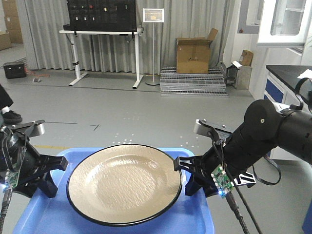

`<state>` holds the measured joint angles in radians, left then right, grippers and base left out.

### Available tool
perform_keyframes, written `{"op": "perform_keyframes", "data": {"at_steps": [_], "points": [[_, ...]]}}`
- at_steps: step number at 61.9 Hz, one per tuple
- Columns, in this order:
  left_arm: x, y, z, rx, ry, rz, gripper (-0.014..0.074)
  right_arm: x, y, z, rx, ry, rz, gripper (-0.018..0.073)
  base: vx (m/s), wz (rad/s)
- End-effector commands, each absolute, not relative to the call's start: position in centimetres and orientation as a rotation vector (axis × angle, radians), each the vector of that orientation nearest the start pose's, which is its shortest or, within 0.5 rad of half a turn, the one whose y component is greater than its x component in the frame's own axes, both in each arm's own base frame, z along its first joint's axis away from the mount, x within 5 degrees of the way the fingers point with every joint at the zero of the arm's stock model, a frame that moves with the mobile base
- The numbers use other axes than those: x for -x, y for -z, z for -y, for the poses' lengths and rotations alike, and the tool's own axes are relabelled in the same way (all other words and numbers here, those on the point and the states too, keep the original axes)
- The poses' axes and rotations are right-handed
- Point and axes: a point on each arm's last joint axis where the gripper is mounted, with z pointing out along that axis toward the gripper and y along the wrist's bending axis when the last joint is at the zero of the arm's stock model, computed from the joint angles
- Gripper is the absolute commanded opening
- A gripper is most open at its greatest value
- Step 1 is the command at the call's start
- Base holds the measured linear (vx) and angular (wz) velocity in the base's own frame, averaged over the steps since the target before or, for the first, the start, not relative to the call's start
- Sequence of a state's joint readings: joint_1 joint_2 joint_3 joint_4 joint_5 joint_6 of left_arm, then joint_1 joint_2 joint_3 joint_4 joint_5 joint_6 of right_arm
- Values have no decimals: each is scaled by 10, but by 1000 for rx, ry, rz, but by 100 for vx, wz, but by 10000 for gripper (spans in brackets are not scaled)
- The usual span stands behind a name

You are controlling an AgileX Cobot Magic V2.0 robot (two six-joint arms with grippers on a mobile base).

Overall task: Place disk in tray to left cabinet
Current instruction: 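Hold the tray with both grippers while the base drives to the cabinet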

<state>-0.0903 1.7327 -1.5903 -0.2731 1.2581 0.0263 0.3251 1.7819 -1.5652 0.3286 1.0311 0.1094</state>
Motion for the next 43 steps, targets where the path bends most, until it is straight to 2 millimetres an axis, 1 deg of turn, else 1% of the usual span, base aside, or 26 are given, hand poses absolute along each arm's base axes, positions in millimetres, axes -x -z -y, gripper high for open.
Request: {"op": "perform_keyframes", "data": {"at_steps": [1,43], "points": [[-346,-349,54,-100,396,-2768,0,-353,-335,-142,156,-562,-2631,-2,69,-8],[-346,-349,54,-100,398,-2767,0,-353,-335,-142,156,-562,-2631,-2,71,-2]]}}
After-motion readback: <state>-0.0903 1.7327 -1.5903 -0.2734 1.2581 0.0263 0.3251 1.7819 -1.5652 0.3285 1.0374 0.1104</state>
